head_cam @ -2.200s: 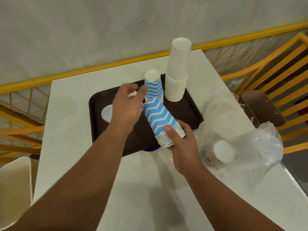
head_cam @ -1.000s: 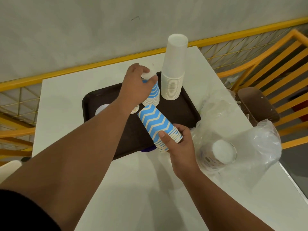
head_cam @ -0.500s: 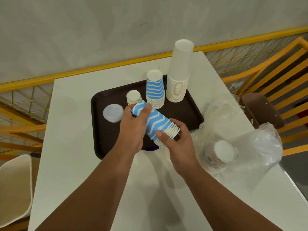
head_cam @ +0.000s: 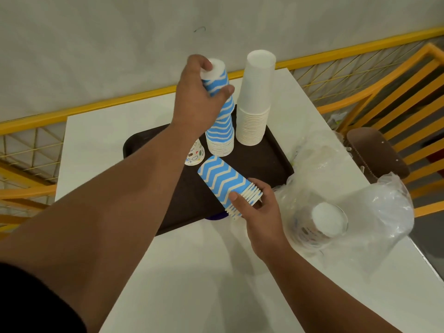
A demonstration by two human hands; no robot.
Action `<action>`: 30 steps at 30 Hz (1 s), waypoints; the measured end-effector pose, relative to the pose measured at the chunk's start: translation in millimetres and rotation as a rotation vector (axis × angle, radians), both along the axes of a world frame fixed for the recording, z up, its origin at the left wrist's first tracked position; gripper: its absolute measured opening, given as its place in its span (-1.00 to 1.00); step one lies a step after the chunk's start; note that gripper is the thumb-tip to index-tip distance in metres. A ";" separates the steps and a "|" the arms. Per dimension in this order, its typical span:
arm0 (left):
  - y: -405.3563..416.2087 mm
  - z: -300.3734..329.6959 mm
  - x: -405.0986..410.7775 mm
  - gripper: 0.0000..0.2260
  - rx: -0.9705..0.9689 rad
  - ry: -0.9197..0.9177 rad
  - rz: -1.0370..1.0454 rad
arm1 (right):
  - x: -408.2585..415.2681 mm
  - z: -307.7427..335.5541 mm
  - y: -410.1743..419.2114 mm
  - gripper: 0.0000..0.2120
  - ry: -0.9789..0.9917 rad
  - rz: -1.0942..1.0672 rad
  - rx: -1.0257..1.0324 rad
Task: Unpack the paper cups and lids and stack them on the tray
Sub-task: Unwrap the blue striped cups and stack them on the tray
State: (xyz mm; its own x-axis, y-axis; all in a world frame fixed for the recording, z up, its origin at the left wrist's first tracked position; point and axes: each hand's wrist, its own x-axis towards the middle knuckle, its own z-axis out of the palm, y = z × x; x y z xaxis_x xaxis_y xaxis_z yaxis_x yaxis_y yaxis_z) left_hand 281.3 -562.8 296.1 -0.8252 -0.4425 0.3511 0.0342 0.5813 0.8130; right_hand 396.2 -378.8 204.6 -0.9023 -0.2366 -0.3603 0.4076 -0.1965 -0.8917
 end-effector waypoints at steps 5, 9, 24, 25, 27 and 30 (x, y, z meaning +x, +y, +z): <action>0.6 -36.7 -2.2 -0.60 -0.129 -0.259 -0.043 | -0.4 -3.1 2.3 -0.38 0.006 0.002 0.031; 3.2 -32.9 8.4 -0.64 -0.115 -0.320 -0.017 | -0.3 -1.2 4.7 -0.37 0.006 0.006 0.041; 55.5 -45.2 122.7 -0.73 1.045 -0.227 0.190 | 8.4 12.2 -5.5 -0.38 0.096 0.029 0.077; 56.1 -46.0 122.6 -0.71 1.039 -0.246 0.226 | 9.9 12.1 -3.8 -0.40 0.148 0.038 0.140; 56.4 -48.1 122.3 -0.67 1.003 -0.274 0.280 | 10.8 11.2 -0.5 -0.41 0.223 0.060 0.227; 53.2 -45.4 118.0 -0.69 0.892 -0.265 0.263 | 9.7 8.4 3.4 -0.43 0.223 0.033 0.235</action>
State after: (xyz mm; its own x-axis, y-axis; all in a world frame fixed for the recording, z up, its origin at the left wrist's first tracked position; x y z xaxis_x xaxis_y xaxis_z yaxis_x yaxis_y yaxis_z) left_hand 399.2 -509.6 250.7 -0.6659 -0.6377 -0.3871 -0.2572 -0.2908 0.9216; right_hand 405.9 -375.4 213.1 -0.9585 -0.2004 -0.2030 0.2000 0.0357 -0.9792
